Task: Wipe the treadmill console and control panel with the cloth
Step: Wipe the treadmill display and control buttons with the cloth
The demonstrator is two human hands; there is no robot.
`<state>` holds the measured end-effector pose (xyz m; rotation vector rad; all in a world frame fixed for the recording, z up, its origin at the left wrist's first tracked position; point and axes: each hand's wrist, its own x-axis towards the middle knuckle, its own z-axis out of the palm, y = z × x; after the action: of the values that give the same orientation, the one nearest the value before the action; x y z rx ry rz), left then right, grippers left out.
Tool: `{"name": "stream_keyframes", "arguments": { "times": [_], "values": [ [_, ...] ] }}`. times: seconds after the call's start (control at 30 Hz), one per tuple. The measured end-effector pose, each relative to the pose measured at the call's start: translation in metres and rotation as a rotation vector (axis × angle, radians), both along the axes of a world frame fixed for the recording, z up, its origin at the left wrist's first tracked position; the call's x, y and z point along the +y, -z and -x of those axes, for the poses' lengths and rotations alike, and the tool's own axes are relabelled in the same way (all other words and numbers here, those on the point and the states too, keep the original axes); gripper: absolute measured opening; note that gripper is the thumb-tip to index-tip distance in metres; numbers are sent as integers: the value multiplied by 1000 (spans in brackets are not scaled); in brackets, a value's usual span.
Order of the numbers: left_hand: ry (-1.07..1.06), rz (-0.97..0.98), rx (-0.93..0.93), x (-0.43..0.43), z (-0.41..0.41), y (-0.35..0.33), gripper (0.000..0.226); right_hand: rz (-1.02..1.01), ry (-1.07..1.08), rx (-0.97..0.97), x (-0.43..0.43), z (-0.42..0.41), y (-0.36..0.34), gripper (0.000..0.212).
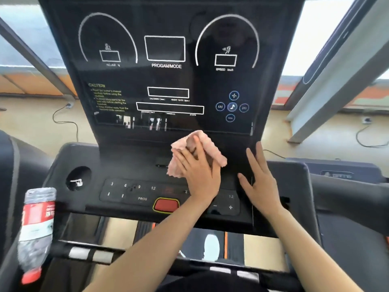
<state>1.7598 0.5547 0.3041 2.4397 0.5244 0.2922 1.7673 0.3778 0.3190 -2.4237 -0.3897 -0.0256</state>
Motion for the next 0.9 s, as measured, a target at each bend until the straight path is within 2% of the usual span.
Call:
{"name": "stream_keyframes", "arguments": {
  "times": [0.13, 0.27, 0.4, 0.5, 0.57, 0.63, 0.7, 0.77, 0.9],
  "values": [
    [89, -22, 11, -31, 3, -2, 79, -54, 1, 6, -12, 1, 4, 73],
    [213, -154, 91, -60, 10, 0, 76, -272, 203, 66, -23, 14, 7, 70],
    [441, -274, 94, -76, 17, 4, 73, -360, 316, 86, -38, 31, 9, 65],
    [550, -238, 50, -66, 22, 1, 66, -340, 315, 16, -41, 43, 11, 60],
    [638, -127, -26, -48, 29, -3, 63, -335, 236, -90, -38, 48, 12, 54],
    [696, -69, -134, -21, 36, -8, 62, -257, 95, -194, -31, 50, 15, 48],
    [675, -139, -233, 10, 43, -11, 56, -134, -52, -250, -24, 47, 18, 44],
    [563, -228, -274, 41, 50, -12, 49, 9, -145, -287, -18, 36, 20, 42],
    [287, -351, -102, 94, 70, -13, 52, 262, -244, -341, -13, 10, 24, 49]
  ]
}}
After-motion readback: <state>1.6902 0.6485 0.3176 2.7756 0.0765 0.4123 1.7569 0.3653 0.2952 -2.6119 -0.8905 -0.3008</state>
